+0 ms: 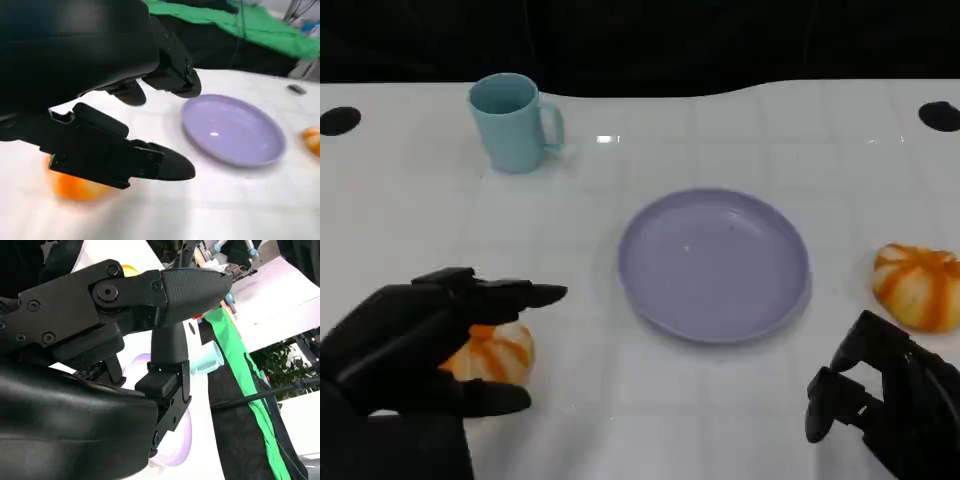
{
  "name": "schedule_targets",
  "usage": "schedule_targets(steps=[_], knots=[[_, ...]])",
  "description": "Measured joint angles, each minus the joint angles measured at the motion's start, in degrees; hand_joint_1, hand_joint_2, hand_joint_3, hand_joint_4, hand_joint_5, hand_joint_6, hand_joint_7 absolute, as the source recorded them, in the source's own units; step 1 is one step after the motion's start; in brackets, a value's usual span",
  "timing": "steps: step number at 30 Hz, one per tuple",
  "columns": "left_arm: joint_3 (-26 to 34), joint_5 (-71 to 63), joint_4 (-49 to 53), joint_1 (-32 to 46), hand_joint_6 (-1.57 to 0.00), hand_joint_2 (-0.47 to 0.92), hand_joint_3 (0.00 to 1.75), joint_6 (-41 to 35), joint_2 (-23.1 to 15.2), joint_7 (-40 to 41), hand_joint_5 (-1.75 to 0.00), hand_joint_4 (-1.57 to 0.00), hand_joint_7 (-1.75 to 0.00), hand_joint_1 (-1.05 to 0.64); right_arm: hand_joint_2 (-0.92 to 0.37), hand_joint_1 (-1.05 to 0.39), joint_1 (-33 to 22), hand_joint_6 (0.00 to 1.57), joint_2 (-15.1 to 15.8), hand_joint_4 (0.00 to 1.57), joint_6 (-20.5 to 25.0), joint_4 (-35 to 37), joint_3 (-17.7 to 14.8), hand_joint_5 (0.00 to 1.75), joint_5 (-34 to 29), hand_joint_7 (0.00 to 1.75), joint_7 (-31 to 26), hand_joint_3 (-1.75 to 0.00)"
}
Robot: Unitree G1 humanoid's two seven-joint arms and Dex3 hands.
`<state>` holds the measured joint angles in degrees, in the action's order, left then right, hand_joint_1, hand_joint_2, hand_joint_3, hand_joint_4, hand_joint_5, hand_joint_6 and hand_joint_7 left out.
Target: Grasp the bread from the table and place it into the plate.
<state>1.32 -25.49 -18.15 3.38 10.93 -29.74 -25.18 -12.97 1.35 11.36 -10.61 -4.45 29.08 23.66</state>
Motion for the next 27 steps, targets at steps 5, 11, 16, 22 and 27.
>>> schedule_targets(steps=[5, 11, 16, 22, 27], knots=[[-0.2, -10.68, -3.78, -0.58, -0.2, 0.92, 0.06, -2.84, -3.5, 0.04, -0.14, -0.02, 0.0, -0.67, -0.92, -0.58, 0.0, 0.63, 0.0, 0.75, -0.04, -0.01, 0.04, 1.75, -0.33, 1.56, 0.0, -0.32], [-2.8, -19.64, -5.51, -2.01, -0.17, 0.88, 0.01, -6.69, -5.06, -0.91, -0.1, -0.02, 0.0, -0.66, -0.92, -0.58, 0.0, 0.62, 0.01, 0.74, -0.01, -0.27, 0.05, 1.75, -0.31, 1.57, -0.05, -0.31], [-6.55, -23.5, -2.58, -4.51, -0.18, 0.84, 0.0, -7.83, -5.14, -1.26, -0.09, -0.03, 0.0, -0.62, -0.92, -0.58, 0.08, 0.62, 0.19, 0.74, 0.03, -0.26, -0.01, 1.75, -0.2, 1.58, 0.04, -0.31], [-10.69, -25.95, 5.15, -8.29, -0.16, 0.85, 0.01, -8.51, -5.05, -0.99, -0.08, -0.05, 0.0, -0.65, -0.92, -0.59, 0.34, 0.62, 0.5, 0.75, -0.01, -0.17, -0.07, 1.75, -0.2, 1.57, 0.28, -0.3], [-13.86, -26.12, 11.63, -11.21, -0.13, 0.86, 0.01, -8.52, -4.5, -0.13, -0.07, -0.04, 0.0, -0.64, -0.92, -0.58, 0.39, 0.61, 0.48, 0.74, -0.02, -0.11, -0.05, 1.75, -0.09, 1.58, 0.34, -0.33]])
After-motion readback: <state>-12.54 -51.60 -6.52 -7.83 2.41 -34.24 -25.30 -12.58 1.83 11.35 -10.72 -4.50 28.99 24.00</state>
